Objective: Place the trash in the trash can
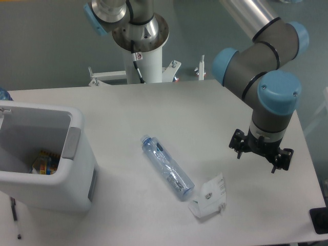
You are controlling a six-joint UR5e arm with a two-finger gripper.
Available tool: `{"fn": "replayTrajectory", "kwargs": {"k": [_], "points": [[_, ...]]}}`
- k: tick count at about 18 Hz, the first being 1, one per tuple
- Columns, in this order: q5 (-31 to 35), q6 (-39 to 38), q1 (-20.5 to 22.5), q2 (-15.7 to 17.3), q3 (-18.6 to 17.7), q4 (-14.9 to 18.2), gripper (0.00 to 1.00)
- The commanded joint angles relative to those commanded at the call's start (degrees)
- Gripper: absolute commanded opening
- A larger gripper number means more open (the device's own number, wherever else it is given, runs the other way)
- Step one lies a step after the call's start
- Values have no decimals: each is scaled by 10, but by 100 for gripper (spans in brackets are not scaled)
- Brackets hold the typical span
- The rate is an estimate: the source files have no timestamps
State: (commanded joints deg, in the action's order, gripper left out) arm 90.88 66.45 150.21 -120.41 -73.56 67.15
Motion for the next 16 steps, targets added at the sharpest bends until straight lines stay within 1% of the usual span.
{"fn": "replayTrajectory", "kwargs": {"k": [4, 7, 9, 11, 13, 14, 16], "points": [[0, -4, -2, 3, -6, -1, 100], [-5, -6, -9, 4, -25, -8, 100], [-14, -20, -8, 12, -42, -30, 100], [-36, -47, -8, 18, -70, -69, 100], [-40, -83, -9, 20, -92, -106, 100], [-40, -99, -10, 20, -96, -118, 100], [-40, -111, -15, 15, -97, -120, 100]]}}
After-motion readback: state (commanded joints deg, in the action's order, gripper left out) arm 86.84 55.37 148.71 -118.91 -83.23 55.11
